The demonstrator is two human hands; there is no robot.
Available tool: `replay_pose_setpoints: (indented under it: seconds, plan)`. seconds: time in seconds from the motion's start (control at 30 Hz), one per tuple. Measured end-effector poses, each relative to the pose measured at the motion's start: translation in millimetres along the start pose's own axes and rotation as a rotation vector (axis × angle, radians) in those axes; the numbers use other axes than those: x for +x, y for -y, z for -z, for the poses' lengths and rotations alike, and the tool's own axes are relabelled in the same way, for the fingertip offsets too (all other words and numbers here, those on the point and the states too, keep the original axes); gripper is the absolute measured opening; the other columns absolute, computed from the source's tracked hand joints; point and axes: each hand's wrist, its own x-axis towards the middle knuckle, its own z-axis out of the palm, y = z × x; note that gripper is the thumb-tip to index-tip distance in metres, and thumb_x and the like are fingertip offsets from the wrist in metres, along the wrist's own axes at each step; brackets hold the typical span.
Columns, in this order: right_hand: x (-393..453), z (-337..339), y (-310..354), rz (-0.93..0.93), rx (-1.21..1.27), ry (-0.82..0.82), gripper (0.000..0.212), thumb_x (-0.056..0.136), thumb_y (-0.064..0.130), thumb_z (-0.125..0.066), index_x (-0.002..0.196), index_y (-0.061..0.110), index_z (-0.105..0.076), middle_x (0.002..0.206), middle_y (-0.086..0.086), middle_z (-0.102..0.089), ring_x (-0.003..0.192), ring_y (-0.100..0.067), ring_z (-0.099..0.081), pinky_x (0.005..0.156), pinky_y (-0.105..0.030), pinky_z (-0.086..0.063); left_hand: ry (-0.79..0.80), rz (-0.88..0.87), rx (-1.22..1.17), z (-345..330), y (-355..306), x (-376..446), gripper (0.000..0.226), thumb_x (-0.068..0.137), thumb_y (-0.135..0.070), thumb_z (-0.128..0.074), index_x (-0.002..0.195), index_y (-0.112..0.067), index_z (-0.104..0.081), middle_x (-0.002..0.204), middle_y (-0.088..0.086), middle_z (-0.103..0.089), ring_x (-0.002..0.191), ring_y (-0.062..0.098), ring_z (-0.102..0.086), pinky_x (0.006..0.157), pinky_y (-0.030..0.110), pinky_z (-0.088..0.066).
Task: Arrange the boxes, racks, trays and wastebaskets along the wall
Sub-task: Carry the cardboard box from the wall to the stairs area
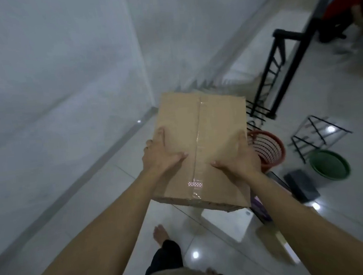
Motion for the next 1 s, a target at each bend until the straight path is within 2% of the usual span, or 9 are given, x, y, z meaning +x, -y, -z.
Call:
replay_pose_setpoints:
  seconds: [0.2, 0.33, 0.43, 0.73, 1.0]
  plan:
    - [-29.1, -24.2, 72.5, 0.18, 0.039, 0.104, 0.136, 0.052, 0.051, -0.091, 0.155, 0.033, -0.004, 0.146, -0.011, -0.045, 0.131, -0.032, -0.046, 0.103, -0.036, -0.041, -0.162, 0.139, -0.038, 74.5, 54.8, -43.7, 0.115, 0.054, -0.069, -0.075, 0.147, -0.042, -0.014, 0.137, 0.014, -0.042, 0.125, 0.038, -0.048, 0.103, 0.046, -0.044]
    - [-58.7, -54.5, 124.7, 0.294, 0.014, 0.187, 0.136, 0.044, 0.059, -0.089, 0.152, 0.036, -0.009, 0.139, -0.011, -0.049, 0.123, -0.034, -0.051, 0.098, -0.041, -0.047, -0.261, 0.24, -0.025, 119.9, 101.0, -72.0, 0.114, 0.056, -0.072, -0.074, 0.149, -0.041, -0.015, 0.135, 0.015, -0.041, 0.123, 0.039, -0.048, 0.099, 0.044, -0.044]
    - [-86.9, -81.5, 158.6, 0.366, -0.028, 0.253, 0.136, 0.047, 0.059, -0.088, 0.153, 0.033, -0.008, 0.142, -0.009, -0.048, 0.126, -0.032, -0.05, 0.097, -0.04, -0.047, -0.316, 0.314, -0.032, 148.8, 139.1, -98.5, 0.114, 0.056, -0.073, -0.071, 0.149, -0.04, -0.014, 0.136, 0.015, -0.041, 0.123, 0.038, -0.047, 0.101, 0.044, -0.044]
    - [-200.2, -187.6, 244.3, 0.559, -0.144, 0.387, 0.136, 0.049, 0.06, -0.088, 0.154, 0.035, -0.005, 0.145, -0.01, -0.044, 0.128, -0.033, -0.049, 0.099, -0.039, -0.044, -0.439, 0.512, -0.046, 220.9, 282.5, -195.4, 0.115, 0.059, -0.075, -0.069, 0.151, -0.039, -0.01, 0.137, 0.017, -0.041, 0.124, 0.038, -0.047, 0.102, 0.045, -0.043]
    - [-331.2, -299.2, 294.8, 0.677, -0.218, 0.51, 0.139, 0.05, 0.06, -0.089, 0.155, 0.031, -0.004, 0.148, -0.012, -0.041, 0.131, -0.034, -0.046, 0.101, -0.041, -0.043, -0.515, 0.665, -0.054, 272.0, 425.5, -297.7, 0.111, 0.054, -0.078, -0.064, 0.146, -0.039, -0.016, 0.132, 0.016, -0.047, 0.12, 0.038, -0.051, 0.099, 0.042, -0.043]
